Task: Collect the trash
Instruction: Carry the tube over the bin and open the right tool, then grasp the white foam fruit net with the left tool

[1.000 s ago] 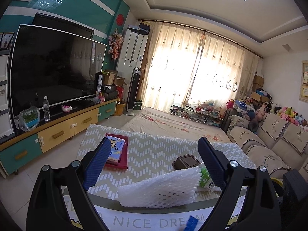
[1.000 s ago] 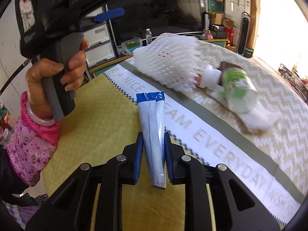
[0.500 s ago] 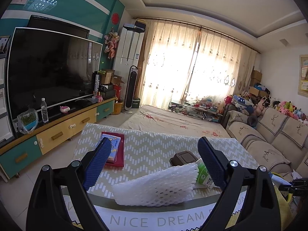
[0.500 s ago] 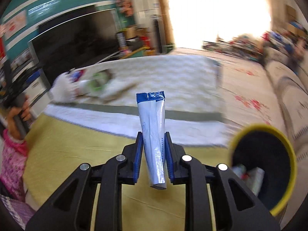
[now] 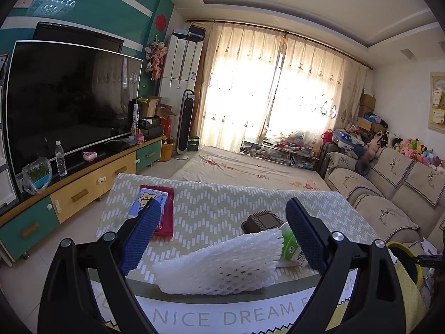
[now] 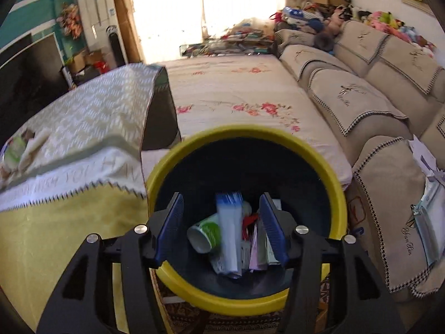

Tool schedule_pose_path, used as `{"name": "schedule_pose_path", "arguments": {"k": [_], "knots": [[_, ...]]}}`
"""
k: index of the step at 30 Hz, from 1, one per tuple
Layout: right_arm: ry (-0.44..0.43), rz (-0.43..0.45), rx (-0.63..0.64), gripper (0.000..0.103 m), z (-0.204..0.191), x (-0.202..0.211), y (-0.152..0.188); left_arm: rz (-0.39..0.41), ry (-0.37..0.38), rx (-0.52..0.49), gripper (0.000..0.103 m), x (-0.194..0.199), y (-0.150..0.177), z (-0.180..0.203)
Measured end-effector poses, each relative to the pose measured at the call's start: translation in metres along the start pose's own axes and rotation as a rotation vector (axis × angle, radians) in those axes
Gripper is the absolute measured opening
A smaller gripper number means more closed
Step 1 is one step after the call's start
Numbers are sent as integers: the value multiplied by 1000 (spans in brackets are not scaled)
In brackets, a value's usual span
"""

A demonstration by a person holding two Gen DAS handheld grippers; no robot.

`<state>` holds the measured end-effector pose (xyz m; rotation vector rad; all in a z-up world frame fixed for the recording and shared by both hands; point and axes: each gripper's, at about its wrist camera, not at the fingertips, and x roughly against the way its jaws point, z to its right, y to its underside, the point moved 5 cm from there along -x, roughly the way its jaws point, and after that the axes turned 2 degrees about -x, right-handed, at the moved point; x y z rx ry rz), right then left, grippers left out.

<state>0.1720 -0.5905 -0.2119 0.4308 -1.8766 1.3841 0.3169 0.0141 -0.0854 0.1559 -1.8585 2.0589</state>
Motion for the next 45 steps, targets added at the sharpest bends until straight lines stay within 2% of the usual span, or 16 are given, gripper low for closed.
{"name": "schedule_pose_path", "arguments": {"k": [4, 7, 12, 16, 17, 19, 24, 26, 31, 32, 36, 37, 39, 40, 42, 45], "knots": [[-128, 133, -47, 59, -27, 32, -31, -5, 7, -12, 90, -2, 0, 4], [-246, 250, -29, 64, -70, 55, -56, -9, 9, -33, 90, -3, 1, 8], [-420, 308, 32, 66, -148, 59, -80, -45, 18, -52, 90, -12, 5, 8], [-484, 266, 102, 66, -190, 42, -74, -103, 1, -89, 92, -26, 15, 7], [-492, 238, 120, 66, -195, 38, -68, -126, 8, -101, 96, -32, 18, 8], [-504, 205, 147, 66, -201, 33, -60, -153, 0, -120, 97, -39, 23, 9], [-543, 166, 141, 66, -205, 31, -56, -201, 40, -142, 97, -53, 33, 16], [-545, 161, 152, 66, -210, 31, -54, -230, 58, -135, 97, -60, 38, 16], [-565, 160, 161, 67, -213, 33, -54, -282, 48, -164, 97, -72, 49, 22], [-565, 161, 161, 67, -213, 34, -54, -285, 48, -170, 93, -72, 50, 23], [-564, 154, 154, 67, -212, 32, -54, -306, 53, -182, 62, -73, 55, 25], [-563, 153, 152, 67, -211, 31, -54, -312, 60, -182, 58, -73, 56, 26], [-559, 151, 150, 67, -211, 30, -54, -318, 68, -189, 39, -73, 58, 28], [-557, 149, 150, 67, -211, 29, -54, -320, 72, -189, 35, -73, 59, 28], [-553, 144, 151, 67, -211, 28, -53, -322, 71, -188, 15, -72, 59, 29], [-553, 142, 151, 67, -211, 27, -53, -335, 78, -187, 3, -71, 59, 32]]}}
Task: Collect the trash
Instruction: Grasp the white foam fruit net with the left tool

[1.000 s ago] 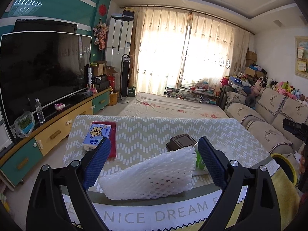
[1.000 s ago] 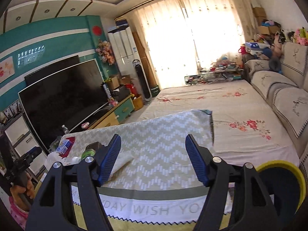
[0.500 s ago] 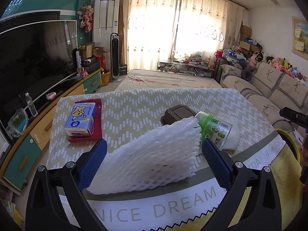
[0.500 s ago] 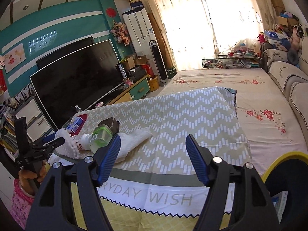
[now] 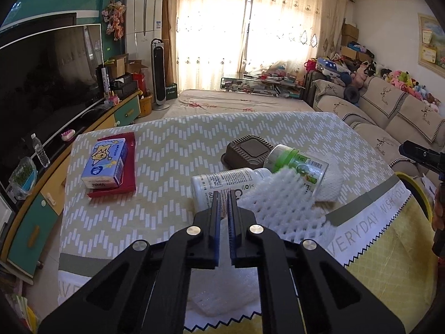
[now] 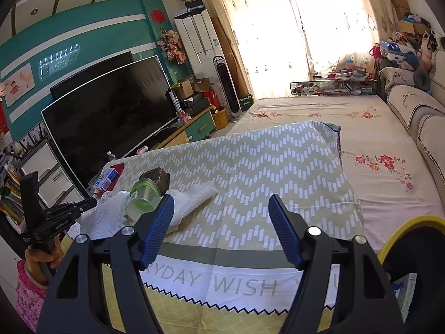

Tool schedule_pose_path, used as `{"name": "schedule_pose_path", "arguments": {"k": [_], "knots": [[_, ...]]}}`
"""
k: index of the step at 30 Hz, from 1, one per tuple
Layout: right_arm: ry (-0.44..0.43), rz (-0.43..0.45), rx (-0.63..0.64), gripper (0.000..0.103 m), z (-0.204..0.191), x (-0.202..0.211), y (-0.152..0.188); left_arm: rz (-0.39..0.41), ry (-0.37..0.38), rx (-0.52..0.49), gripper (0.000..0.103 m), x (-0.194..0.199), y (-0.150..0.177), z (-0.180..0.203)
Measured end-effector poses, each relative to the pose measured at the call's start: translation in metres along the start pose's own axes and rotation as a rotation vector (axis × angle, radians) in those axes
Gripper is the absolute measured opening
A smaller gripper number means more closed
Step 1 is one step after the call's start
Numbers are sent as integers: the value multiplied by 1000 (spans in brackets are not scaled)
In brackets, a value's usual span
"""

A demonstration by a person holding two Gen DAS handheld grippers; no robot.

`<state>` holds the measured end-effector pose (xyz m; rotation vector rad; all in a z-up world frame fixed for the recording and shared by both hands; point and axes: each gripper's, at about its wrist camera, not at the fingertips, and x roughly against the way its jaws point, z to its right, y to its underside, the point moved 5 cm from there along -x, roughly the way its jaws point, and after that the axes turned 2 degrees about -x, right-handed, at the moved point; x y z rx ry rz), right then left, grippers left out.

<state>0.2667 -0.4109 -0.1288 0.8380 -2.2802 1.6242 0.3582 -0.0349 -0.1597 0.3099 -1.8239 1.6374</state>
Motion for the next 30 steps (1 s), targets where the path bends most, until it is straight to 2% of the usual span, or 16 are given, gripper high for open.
{"name": "schedule_pose_path", "arguments": {"k": [10, 13, 14, 16, 17, 24, 28, 29, 30], "knots": [[-10, 6, -6, 67, 0, 1, 0, 32, 23, -40, 1, 32, -1, 26], [-18, 9, -8, 67, 0, 2, -1, 3, 75, -79, 1, 36, 0, 32], [-20, 9, -8, 67, -1, 2, -1, -10, 74, -92, 4, 34, 0, 33], [-18, 8, -7, 67, -1, 2, -1, -32, 60, -112, 48, 28, 1, 30], [-18, 7, -8, 67, 0, 2, -1, -44, 62, -116, 74, 25, 2, 27], [-20, -4, -9, 68, -1, 2, 1, -181, 51, -102, 76, -4, 25, 5], [-18, -13, -9, 68, -1, 1, 1, -230, 110, -87, 76, -16, 33, 1], [-17, -15, -9, 68, -1, 1, 2, -240, 128, -82, 74, -18, 35, 2], [-17, -16, -8, 68, -1, 0, 2, -247, 145, -79, 59, -19, 37, 3]]}}
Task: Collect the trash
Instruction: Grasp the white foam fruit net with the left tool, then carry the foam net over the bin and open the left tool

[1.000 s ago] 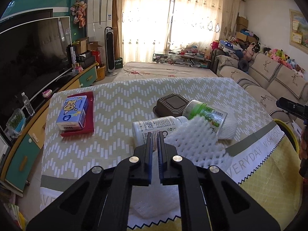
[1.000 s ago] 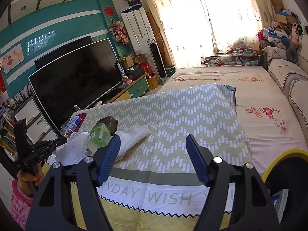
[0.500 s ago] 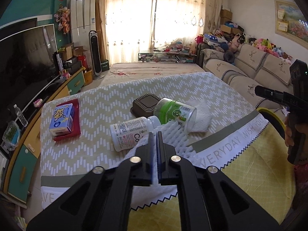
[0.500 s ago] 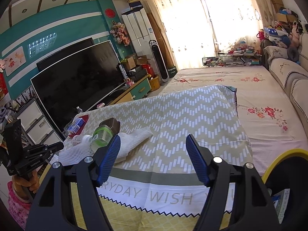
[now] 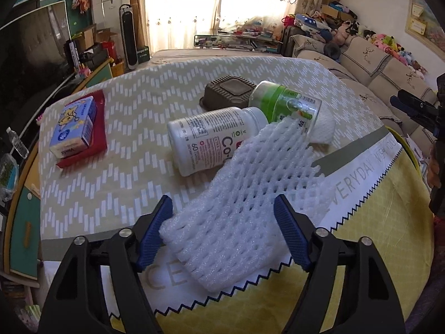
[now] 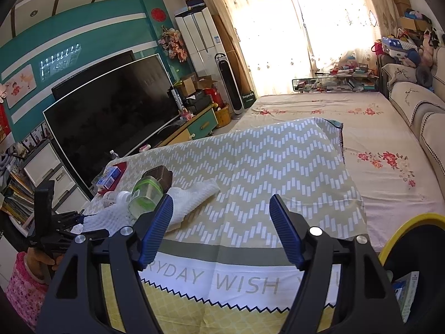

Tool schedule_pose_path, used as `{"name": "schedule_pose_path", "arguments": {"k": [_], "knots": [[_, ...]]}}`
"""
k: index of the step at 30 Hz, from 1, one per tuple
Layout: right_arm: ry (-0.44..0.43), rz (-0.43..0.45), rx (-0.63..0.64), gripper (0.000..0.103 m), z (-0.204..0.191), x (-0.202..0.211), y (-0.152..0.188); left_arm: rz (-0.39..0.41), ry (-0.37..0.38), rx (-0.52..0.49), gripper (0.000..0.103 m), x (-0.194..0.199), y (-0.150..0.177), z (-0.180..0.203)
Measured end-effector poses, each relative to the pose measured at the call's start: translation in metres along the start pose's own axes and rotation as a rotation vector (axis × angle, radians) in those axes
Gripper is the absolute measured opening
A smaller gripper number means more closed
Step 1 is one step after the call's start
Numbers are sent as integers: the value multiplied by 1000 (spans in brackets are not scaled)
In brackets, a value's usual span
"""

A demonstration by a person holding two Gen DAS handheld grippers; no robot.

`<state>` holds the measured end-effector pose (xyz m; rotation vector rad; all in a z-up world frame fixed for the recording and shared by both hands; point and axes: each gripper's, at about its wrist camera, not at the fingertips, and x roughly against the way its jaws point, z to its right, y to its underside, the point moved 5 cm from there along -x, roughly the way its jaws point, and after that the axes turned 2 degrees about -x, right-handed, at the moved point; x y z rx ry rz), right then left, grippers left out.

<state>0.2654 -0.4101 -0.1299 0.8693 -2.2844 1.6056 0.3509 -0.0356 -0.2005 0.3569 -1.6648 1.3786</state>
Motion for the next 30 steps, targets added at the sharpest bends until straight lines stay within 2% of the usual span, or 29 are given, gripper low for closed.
{"name": "schedule_pose_path", "arguments": {"k": [2, 4, 5, 7, 15, 18, 22, 24, 27, 30], "knots": [[-2, -1, 1, 68, 0, 0, 0, -5, 28, 1, 46, 0, 3, 3], [-4, -2, 1, 68, 0, -1, 0, 12, 30, -9, 18, 7, 5, 8], [-5, -1, 1, 68, 0, -1, 0, 26, 28, -9, 16, 13, 7, 11], [-8, 1, 0, 68, -1, 0, 0, 47, 33, -17, 15, 23, 8, 19], [-2, 17, -5, 68, 1, 3, -3, 150, -68, -62, 14, 78, 15, 71], [41, 53, 13, 68, 2, 10, -7, 186, -69, -63, 14, 97, 15, 92], [114, 90, 23, 68, 8, 22, -15, 236, -113, -107, 14, 116, 8, 120], [134, 95, 18, 73, 13, 33, -18, 249, -103, -125, 14, 120, 3, 134], [168, 148, 17, 74, 23, 63, -19, 262, -55, -149, 14, 120, -8, 159], [255, 217, 7, 74, 47, 109, -15, 270, 15, -183, 14, 115, -23, 189]]}}
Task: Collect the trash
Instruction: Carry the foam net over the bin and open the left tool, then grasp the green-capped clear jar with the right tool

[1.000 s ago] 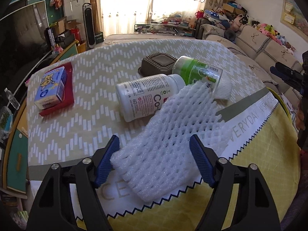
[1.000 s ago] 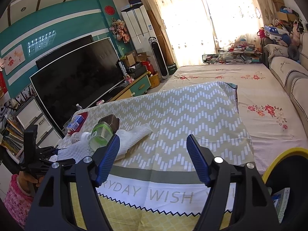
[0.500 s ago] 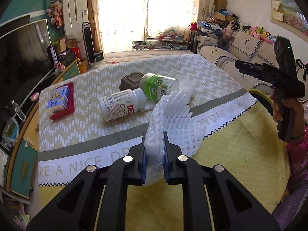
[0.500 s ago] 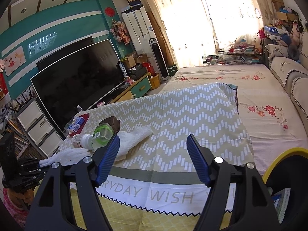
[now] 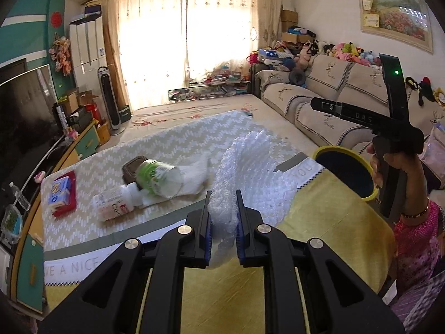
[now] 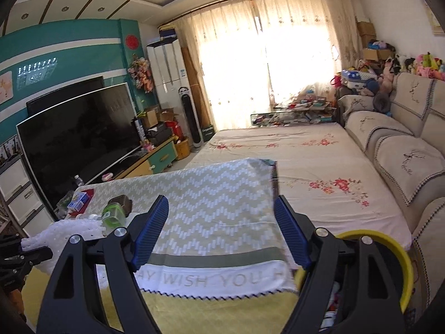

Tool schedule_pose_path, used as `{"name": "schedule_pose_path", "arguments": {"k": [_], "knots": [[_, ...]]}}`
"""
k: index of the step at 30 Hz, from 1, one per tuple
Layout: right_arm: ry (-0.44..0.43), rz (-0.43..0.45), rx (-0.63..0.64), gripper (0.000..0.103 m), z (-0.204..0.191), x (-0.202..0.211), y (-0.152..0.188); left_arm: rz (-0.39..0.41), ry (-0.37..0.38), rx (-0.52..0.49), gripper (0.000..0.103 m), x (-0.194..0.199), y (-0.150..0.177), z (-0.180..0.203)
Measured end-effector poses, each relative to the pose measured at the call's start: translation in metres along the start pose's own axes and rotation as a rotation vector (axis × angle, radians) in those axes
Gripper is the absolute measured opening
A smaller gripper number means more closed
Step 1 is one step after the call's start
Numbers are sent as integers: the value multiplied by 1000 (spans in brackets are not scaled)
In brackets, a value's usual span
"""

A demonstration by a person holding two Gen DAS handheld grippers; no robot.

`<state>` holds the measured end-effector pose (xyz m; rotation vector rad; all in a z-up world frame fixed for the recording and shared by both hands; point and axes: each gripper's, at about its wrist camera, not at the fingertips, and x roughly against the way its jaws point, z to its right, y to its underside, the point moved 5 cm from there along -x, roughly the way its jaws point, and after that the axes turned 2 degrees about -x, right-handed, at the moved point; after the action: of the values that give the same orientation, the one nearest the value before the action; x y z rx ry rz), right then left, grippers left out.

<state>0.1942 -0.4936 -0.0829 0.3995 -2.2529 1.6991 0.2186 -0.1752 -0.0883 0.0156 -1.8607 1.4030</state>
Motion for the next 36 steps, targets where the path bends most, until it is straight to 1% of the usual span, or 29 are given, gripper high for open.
{"name": "schedule_pose_path", "arguments": {"k": [2, 5, 9, 11, 13, 16, 19, 23, 24, 25, 26, 27, 28, 30, 32, 33, 34, 36], "knots": [[71, 40, -17, 75, 29, 27, 1, 7, 54, -31, 14, -11, -14, 25], [210, 81, -52, 77, 81, 68, 7, -1, 136, -78, 14, -30, -33, 64], [363, 104, -124, 77, 143, 114, 24, -12, 218, -140, 14, -60, -58, 117], [413, 106, -164, 77, 169, 129, 34, -25, 257, -162, 14, -76, -69, 147], [444, 106, -201, 77, 190, 140, 43, -41, 280, -177, 14, -93, -77, 172], [475, 110, -235, 77, 212, 149, 49, -81, 308, -186, 14, -122, -84, 211], [476, 121, -250, 77, 220, 153, 51, -127, 325, -186, 15, -153, -89, 238], [481, 114, -248, 77, 223, 150, 53, -171, 319, -193, 17, -190, -91, 267], [485, 112, -247, 77, 224, 150, 54, -178, 310, -191, 24, -198, -90, 271], [489, 112, -246, 77, 224, 151, 54, -190, 311, -190, 39, -205, -89, 274], [493, 111, -245, 77, 223, 150, 55, -197, 317, -181, 48, -210, -87, 275], [495, 110, -243, 77, 224, 151, 55, -193, 316, -171, 60, -213, -87, 276], [497, 109, -241, 77, 223, 150, 55, -188, 312, -163, 63, -214, -87, 274], [497, 103, -239, 77, 220, 148, 54, -181, 324, -139, 63, -212, -85, 264], [485, 94, -241, 77, 219, 142, 53, -152, 325, -112, 63, -203, -87, 248], [473, 90, -239, 77, 216, 138, 53, -125, 321, -98, 64, -195, -88, 238], [460, 85, -234, 77, 212, 134, 52, -97, 310, -83, 68, -186, -90, 226], [416, 69, -214, 77, 196, 120, 50, -23, 270, -40, 72, -162, -92, 196]]}}
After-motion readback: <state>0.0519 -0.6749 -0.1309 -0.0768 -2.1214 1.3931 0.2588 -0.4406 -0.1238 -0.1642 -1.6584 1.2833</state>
